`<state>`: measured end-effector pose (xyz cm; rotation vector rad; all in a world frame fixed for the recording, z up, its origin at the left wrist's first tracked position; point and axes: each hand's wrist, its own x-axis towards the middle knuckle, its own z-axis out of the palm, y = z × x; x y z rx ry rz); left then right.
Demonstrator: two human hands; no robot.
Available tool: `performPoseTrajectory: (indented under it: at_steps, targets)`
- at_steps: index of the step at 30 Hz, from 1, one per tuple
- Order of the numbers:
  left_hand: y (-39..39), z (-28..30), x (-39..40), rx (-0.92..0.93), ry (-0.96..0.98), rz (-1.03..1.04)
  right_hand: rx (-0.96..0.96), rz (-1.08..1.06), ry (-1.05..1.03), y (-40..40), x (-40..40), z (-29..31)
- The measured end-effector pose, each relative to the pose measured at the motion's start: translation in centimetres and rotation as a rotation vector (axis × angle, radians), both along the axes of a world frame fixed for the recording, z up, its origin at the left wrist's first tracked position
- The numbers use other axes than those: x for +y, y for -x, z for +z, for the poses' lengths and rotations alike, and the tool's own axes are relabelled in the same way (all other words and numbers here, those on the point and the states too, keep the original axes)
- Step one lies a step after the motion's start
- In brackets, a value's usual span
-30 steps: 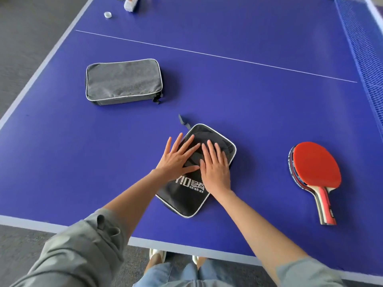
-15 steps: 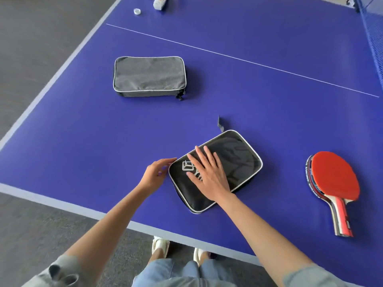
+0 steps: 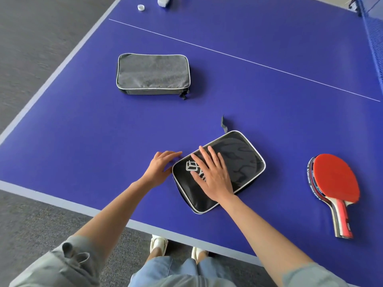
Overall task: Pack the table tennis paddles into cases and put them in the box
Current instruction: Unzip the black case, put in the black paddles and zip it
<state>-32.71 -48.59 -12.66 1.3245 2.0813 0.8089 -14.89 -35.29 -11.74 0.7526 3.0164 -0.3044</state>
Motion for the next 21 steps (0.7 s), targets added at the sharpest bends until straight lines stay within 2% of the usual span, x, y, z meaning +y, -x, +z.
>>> performPoseTrajectory:
  at_steps: [3,8,11,16,21]
  targets:
    - [-0.2,0.6,0.5,-0.045,-0.006,-0.036,-0.002,0.002,-0.001,0.0,-0.1,0.1]
    - [1.4,0.6,0.4,0.051,-0.077,-0.036,0.011,-0.006,0.0,0.0,-0.1,0.1]
    - [1.5,0.7,0.1,0.104,-0.052,-0.019,0.005,-0.008,-0.005,0.0,-0.1,0.0]
    - [1.7,1.7,0.4,0.145,0.114,0.117,0.037,-0.092,-0.015,1.4,-0.1,-0.2]
    - [1.6,1.6,0.0,0.009,0.112,0.36,0.042,-0.26,-0.027,4.6,0.1,-0.3]
